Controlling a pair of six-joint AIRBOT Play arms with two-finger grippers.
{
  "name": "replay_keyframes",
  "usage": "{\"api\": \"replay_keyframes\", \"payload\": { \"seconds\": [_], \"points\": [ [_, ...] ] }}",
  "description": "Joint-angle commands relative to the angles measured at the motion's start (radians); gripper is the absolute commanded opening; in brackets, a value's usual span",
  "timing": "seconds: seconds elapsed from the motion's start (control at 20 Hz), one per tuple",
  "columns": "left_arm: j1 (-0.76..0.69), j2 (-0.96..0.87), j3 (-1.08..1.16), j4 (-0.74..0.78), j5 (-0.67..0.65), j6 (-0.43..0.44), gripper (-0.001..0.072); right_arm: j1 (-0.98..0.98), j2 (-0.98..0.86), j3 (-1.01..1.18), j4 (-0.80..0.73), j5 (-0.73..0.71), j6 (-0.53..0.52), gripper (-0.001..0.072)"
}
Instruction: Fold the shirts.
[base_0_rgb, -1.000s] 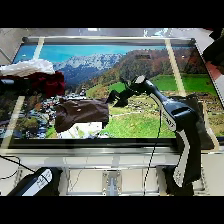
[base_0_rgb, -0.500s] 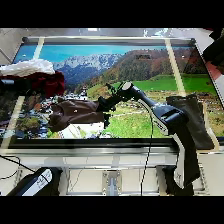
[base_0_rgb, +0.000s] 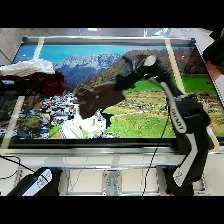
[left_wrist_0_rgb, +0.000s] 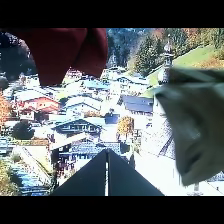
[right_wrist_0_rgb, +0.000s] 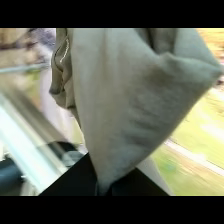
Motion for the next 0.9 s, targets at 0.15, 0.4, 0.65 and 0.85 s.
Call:
{"api": "replay_keyframes", "payload": {
  "seconds": [0.15,0.4,0.65,0.85],
  "points": [
    [0.001,-0.001,0.0,0.0,0.0,0.0,0.0009,-0.419,0.328,0.035,-0.395,0.206,0.034,0.0014],
    [0.001,-0.001,0.0,-0.001,0.0,0.0,0.0009,-0.78,0.537,-0.112,-0.484,0.287,0.01,0.0014],
    [-0.003,-0.001,0.0,-0.024,-0.001,0.0,0.0009,-0.946,0.775,-0.689,-0.505,0.183,-0.111,0.0014],
    [-0.013,-0.001,0.0,-0.064,-0.001,0.0,0.001,-0.997,0.9,-1.193,-0.581,-0.017,-0.12,0.0015]
  ]
}}
